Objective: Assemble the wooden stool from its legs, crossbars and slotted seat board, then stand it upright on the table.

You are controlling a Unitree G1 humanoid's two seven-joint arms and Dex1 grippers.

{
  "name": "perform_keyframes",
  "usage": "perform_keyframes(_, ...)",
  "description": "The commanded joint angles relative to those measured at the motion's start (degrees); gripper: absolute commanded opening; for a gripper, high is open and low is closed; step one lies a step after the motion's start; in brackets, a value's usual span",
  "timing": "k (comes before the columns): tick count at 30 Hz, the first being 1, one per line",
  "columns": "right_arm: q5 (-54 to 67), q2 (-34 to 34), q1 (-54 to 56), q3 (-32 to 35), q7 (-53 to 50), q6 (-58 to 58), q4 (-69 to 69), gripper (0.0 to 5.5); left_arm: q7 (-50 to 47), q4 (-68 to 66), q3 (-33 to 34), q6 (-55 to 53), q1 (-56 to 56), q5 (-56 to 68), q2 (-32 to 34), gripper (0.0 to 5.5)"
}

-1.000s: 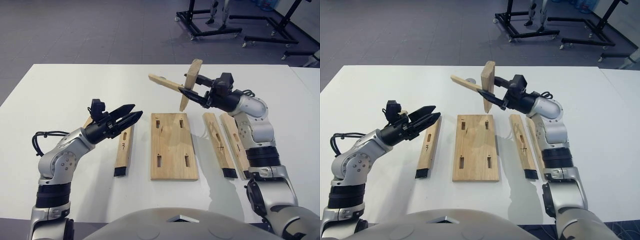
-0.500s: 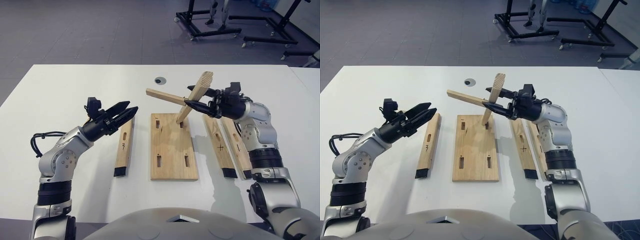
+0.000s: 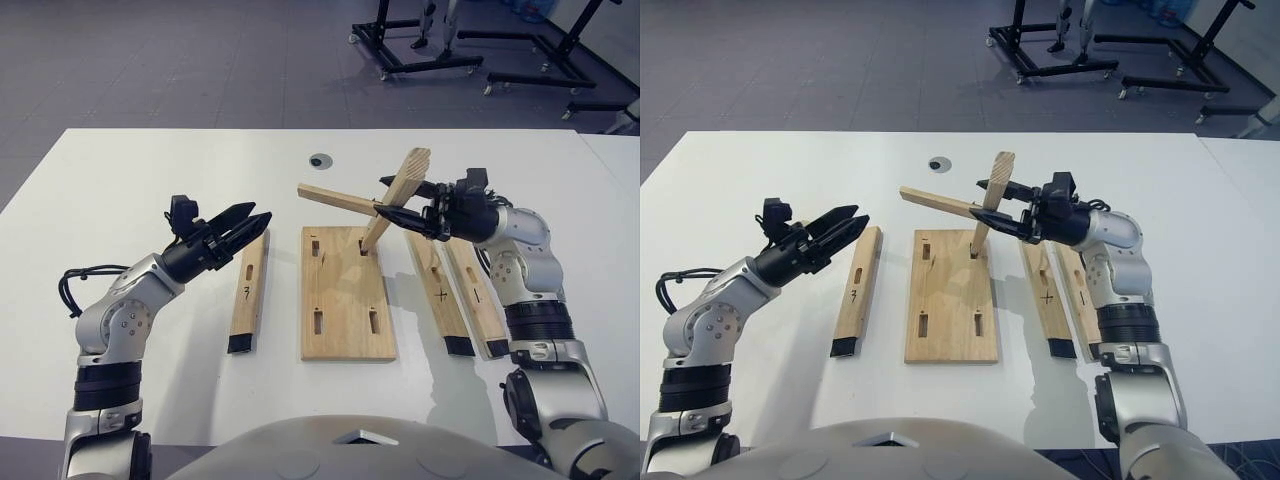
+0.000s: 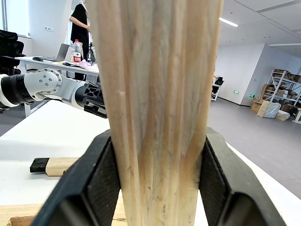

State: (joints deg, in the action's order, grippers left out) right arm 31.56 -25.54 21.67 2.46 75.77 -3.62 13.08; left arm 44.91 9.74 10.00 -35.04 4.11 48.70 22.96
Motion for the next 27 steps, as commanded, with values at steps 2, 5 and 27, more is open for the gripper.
perform_keyframes(2,0.29,-1.33,-2.23,-1.84,3.84,3.76,0.32,2.05,-0.2,-0.2,0.52,0.55,0.6,-0.63,0.1,3.59)
perform_keyframes(5,1.57,-2.21,-2.63,-1.59,5.15,6.12,0.51,2.05,-0.34,-0.15,0.51,0.87,0.3,-0.69,-0.11,3.59)
perform_keyframes(27,-1.38,-7.09,8.08,-3.23,8.01,14.47,13.4,2.42,-0.86,-1.59,-0.86,3.73,-0.39,-3.04,-3.52,3.59)
